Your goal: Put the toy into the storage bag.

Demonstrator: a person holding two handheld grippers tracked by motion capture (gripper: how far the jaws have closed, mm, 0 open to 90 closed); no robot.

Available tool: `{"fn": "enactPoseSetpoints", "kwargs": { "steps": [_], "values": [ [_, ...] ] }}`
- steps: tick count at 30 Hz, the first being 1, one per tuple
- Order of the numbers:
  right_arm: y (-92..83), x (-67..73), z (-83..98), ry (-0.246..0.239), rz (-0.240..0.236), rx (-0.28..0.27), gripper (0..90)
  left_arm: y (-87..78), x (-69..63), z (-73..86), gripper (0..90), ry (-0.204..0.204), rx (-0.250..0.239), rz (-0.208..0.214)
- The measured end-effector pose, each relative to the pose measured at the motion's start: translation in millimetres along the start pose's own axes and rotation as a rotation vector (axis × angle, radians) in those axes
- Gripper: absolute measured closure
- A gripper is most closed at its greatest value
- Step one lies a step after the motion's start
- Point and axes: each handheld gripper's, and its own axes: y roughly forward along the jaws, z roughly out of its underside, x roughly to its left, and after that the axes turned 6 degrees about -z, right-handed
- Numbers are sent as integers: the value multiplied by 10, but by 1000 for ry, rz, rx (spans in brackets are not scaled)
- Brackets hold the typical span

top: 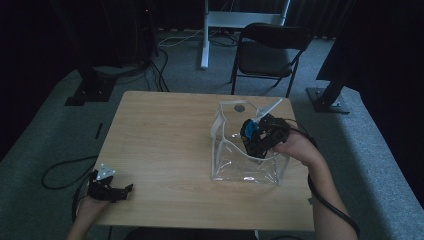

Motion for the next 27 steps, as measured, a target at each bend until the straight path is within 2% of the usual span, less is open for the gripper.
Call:
{"fn": "enactPoseSetpoints", "kwargs": {
  "steps": [3,11,12,27],
  "values": [
    [35,7,-21,-14,6,31,250,0,0,0,7,0,0,0],
    [101,17,-50,-47,-4,67,250,0,0,0,7,0,0,0],
    [129,25,-66,-56,0,86,250,0,0,0,7,0,0,0],
    [328,-13,-128,-83,10,204,249,-1,1,0,7,2,2,0]
  ]
}}
